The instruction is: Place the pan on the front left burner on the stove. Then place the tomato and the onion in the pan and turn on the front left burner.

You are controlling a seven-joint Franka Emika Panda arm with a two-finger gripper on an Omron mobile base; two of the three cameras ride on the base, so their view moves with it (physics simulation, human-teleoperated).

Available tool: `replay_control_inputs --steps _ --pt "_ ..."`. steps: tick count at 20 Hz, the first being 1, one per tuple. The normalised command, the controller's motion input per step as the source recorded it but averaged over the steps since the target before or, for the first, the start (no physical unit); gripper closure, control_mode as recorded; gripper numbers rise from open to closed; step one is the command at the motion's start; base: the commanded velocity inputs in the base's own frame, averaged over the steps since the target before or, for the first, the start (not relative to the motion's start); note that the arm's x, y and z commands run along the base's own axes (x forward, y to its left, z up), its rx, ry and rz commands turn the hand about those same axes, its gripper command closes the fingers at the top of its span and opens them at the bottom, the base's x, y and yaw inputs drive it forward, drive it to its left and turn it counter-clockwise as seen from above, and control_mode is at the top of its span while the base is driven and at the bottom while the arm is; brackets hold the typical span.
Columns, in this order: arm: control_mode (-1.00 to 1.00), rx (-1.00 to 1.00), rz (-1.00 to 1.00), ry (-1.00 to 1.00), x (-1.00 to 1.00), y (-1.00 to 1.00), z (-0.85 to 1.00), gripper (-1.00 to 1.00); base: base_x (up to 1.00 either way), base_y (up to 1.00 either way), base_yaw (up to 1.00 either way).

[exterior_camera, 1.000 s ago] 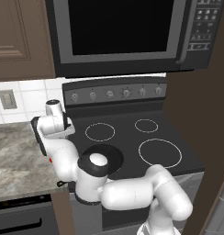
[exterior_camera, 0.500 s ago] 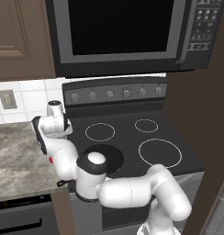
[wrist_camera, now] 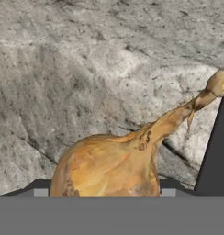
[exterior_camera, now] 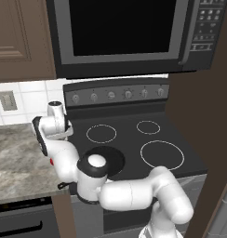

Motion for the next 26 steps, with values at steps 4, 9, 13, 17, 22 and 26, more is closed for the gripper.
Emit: replay_control_inputs --steps 4,9,13,17,22,26 --pt "-1.0 0.0 0.0 -0.05 -0.36 -0.29 0.16 1.0 0.0 0.0 0.0" --pt "-1.0 0.0 -0.01 -0.04 -0.26 -0.33 0.3 1.0 0.0 0.0 0.0" --pt "-1.0 0.0 -0.01 -0.06 -0.36 -0.41 0.29 1.0 0.0 0.0 0.0" --pt "-1.0 0.0 -0.01 -0.08 -0.45 -0.46 0.15 1.0 0.0 0.0 0.0" --pt "-1.0 0.0 -0.01 -0.06 -0.46 -0.52 0.02 1.0 0.0 0.0 0.0" --pt "-1.0 0.0 -0.01 -0.03 -0.5 -0.58 0.0 1.0 0.0 0.0 0.0"
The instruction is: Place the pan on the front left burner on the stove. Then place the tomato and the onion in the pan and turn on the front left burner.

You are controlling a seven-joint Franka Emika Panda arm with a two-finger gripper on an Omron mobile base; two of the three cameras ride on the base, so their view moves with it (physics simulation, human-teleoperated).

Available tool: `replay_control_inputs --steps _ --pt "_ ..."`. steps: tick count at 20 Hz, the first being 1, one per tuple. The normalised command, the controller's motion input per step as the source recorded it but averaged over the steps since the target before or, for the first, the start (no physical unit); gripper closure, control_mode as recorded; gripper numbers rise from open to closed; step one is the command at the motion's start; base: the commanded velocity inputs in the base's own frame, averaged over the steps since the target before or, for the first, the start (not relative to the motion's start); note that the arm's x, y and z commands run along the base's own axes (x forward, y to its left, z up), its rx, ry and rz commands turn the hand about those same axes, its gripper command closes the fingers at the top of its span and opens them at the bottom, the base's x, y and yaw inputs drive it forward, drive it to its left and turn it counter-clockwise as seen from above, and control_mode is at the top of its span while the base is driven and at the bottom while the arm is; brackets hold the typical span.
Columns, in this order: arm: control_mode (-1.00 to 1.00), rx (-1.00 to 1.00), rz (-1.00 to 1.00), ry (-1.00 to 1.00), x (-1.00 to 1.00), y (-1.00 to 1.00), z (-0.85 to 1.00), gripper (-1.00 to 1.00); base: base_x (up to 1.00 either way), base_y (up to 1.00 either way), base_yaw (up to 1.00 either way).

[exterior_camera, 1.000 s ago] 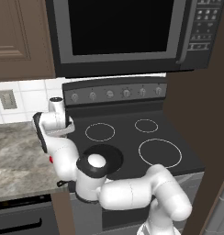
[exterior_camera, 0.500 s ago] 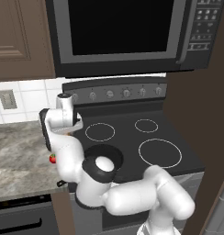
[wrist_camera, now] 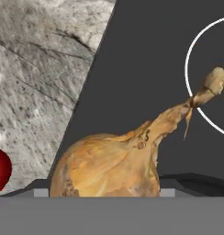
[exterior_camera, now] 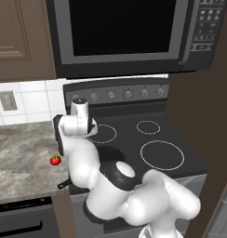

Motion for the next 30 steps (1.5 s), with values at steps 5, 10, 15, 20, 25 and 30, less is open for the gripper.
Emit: replay_control_inputs --steps 5,10,15,20,25,30 --pt "-1.0 0.0 -0.03 -0.01 -0.47 -0.64 0.08 1.0 0.0 0.0 0.0" --pt "-1.0 0.0 -0.03 0.0 -0.34 -0.53 0.03 1.0 0.0 0.0 0.0" --pt "-1.0 0.0 -0.01 0.0 -0.16 -0.3 0.0 1.0 0.0 0.0 0.0" --pt "-1.0 -0.05 -0.02 -0.01 -0.01 -0.14 -0.04 1.0 0.0 0.0 0.0" --pt "-1.0 -0.05 -0.04 0.0 -0.01 -0.17 -0.01 1.0 0.0 0.0 0.0" --pt "-1.0 -0.01 -0.04 0.0 -0.04 -0.17 -0.05 1.0 0.0 0.0 0.0"
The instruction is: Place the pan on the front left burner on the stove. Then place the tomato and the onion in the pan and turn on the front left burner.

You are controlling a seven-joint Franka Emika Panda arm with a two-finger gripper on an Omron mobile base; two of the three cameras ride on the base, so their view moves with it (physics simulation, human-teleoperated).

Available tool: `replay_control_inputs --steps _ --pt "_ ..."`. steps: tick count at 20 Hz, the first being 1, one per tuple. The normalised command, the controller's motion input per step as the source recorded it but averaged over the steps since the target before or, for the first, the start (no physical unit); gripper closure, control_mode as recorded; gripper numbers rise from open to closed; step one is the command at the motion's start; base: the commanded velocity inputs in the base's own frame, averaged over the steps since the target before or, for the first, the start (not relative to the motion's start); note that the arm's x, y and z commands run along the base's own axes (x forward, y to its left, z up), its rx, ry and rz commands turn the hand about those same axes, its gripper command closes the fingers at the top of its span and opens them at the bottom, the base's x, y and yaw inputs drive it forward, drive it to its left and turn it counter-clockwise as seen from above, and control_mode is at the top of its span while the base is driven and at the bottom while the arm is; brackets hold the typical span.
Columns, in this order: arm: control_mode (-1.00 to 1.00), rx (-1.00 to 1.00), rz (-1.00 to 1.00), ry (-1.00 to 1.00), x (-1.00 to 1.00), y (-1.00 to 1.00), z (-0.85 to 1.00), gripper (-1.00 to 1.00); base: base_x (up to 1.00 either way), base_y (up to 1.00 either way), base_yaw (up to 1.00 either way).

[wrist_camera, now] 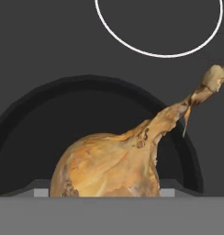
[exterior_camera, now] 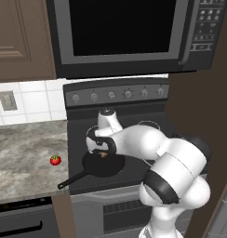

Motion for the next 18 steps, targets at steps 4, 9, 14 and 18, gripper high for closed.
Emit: replay_control_inputs --steps 4,9,14,18 --pt "-1.0 0.0 -0.04 0.03 0.0 -0.17 -0.13 1.0 0.0 0.0 0.0" --pt "-1.0 0.0 -0.04 0.03 0.0 -0.17 -0.18 1.0 0.0 0.0 0.0" --pt "-1.0 0.0 -0.03 0.0 0.0 -0.13 -0.1 1.0 0.0 0.0 0.0" --pt "-1.0 0.0 -0.02 0.0 -0.01 -0.05 -0.06 1.0 0.0 0.0 0.0"
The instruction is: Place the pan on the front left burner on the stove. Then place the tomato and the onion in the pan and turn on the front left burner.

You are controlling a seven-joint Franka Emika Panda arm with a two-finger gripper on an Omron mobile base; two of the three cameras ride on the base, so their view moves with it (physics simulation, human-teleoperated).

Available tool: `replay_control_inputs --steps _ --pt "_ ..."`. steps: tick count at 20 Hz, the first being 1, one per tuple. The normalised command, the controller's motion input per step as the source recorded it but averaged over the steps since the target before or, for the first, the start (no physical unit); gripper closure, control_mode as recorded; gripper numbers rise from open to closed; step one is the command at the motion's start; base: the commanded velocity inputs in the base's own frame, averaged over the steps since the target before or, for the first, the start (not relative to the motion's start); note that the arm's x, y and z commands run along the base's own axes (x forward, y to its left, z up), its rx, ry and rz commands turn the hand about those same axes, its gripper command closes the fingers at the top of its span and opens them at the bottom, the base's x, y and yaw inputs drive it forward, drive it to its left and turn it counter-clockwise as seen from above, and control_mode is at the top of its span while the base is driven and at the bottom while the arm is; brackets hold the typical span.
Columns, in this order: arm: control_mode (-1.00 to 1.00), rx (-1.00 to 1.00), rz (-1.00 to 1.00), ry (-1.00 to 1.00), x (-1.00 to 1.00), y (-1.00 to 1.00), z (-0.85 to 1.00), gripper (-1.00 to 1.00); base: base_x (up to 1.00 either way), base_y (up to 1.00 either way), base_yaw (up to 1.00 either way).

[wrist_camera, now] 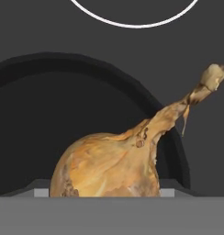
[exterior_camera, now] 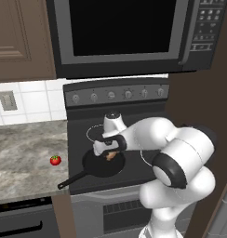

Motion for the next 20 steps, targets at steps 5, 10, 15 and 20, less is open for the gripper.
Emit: replay_control_inputs --steps 5,10,15,20 --pt "-1.0 0.0 -0.02 0.0 -0.01 0.0 -0.05 -1.0 0.0 0.0 0.0" --pt "-1.0 0.0 -0.01 0.0 0.0 -0.13 -0.06 -1.0 0.0 0.0 0.0" --pt "-1.0 0.0 0.0 0.0 0.0 -0.16 0.0 -1.0 0.0 0.0 0.0" --pt "-1.0 0.0 0.0 0.0 0.0 -0.09 0.0 -1.0 0.0 0.0 0.0"
